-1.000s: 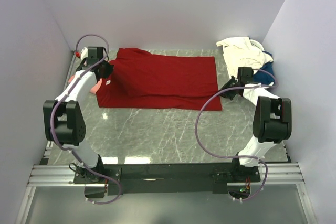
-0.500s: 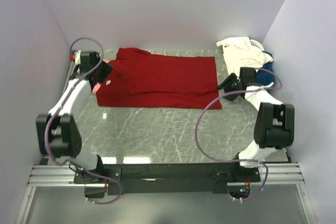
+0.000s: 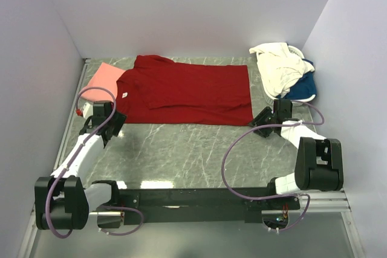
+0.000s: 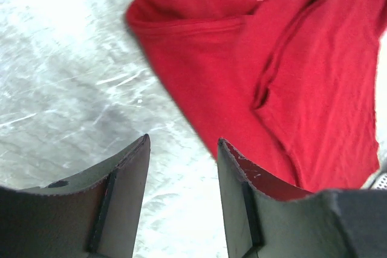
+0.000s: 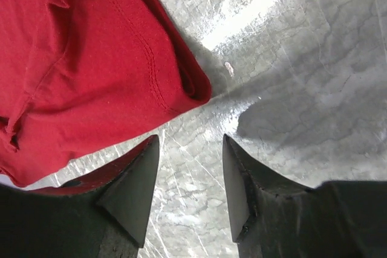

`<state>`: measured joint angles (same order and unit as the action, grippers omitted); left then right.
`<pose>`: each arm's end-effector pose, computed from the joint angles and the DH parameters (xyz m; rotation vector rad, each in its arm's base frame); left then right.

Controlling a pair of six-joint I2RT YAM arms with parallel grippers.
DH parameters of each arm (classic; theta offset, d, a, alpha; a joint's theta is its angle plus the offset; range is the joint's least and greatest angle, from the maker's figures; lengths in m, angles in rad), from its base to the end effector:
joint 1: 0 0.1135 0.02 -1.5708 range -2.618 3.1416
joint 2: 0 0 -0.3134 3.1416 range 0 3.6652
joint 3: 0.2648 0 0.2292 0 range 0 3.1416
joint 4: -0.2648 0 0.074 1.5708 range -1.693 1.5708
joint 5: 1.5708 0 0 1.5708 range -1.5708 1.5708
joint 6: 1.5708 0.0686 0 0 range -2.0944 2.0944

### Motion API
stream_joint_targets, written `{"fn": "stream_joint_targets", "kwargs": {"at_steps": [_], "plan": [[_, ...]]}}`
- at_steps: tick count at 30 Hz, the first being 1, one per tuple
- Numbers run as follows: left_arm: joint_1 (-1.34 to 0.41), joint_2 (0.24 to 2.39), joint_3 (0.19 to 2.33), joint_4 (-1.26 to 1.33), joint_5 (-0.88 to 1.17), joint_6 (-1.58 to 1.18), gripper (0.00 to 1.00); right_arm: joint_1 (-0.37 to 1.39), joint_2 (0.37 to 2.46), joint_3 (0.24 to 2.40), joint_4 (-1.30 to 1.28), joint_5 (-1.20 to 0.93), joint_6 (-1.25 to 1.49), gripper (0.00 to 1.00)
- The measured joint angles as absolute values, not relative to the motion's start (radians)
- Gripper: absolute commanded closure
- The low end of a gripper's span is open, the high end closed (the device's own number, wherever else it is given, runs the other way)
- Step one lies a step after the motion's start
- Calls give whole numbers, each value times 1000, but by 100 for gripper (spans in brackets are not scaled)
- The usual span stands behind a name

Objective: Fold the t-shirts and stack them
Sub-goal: Fold the tshirt

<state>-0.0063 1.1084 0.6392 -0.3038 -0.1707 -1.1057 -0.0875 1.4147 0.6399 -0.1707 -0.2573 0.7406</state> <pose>0.2061 0.0104 0.2486 -1.3030 1.9641 -0.3528 0.2540 -0.0048 0.1974 0.9354 2.3957 0.5813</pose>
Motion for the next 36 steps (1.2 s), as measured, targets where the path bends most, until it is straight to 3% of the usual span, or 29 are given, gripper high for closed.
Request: {"fn": "stream_joint_targets", "kwargs": {"at_steps": [18,26,31,36], "plan": [[-6,1341,569,-109,-292,-1139,47,-88,1522,656,-52,-294,778,52],[-6,1434,630,-107,-360,-1141,51,-88,1565,689,-45,-288,793,64],[-6,1488,683,-107,-392,-1130,67,-88,1576,714,-65,-267,791,78],[-6,1522,747,-108,-401,-1106,97,-88,1577,747,-90,-254,786,97]]}}
